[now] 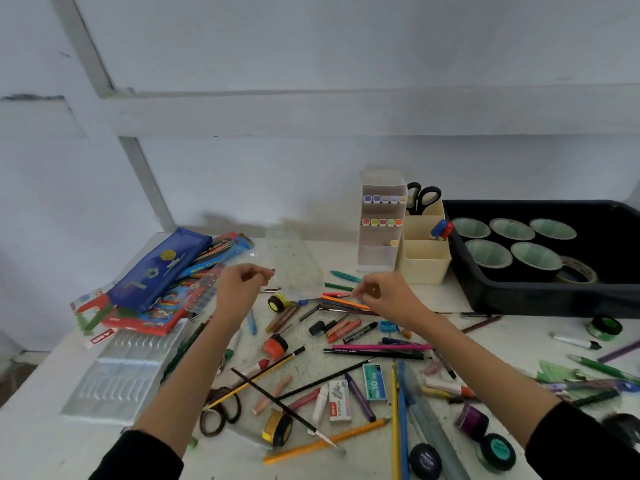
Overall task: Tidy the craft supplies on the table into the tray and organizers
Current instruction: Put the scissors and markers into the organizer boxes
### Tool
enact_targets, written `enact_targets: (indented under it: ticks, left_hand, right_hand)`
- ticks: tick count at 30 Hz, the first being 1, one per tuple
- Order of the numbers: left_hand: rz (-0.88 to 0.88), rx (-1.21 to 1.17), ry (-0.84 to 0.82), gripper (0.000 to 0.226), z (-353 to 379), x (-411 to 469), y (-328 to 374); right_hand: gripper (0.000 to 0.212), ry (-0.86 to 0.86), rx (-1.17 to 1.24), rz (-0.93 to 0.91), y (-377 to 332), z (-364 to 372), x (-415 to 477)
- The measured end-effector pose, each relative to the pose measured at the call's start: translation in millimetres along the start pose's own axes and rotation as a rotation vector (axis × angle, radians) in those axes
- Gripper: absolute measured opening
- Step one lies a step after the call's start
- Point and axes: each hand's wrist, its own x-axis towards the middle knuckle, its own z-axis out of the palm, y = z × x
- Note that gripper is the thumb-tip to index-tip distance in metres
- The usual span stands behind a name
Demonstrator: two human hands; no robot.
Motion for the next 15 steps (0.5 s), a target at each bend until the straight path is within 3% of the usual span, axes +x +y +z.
enact_targets:
  ticks: [5, 10, 15]
  left_hand:
    - [-0.049, 0.154, 0.069, 0.019, -42, 1, -27]
    - [-0.043, 0.229, 0.15, 0.026, -70, -5, -46]
    - [-0.006, 0.253, 0.164, 0.025, -90, -4, -59]
  right_hand:
    - [0.01, -0.11, 0.163, -0.007, -43, 43, 12]
    - [0.024, -0.169, 0.128, -0.112, -80, 81, 27]
    - [0.033, -0.151, -0.27, -0.359, -105, 100, 48]
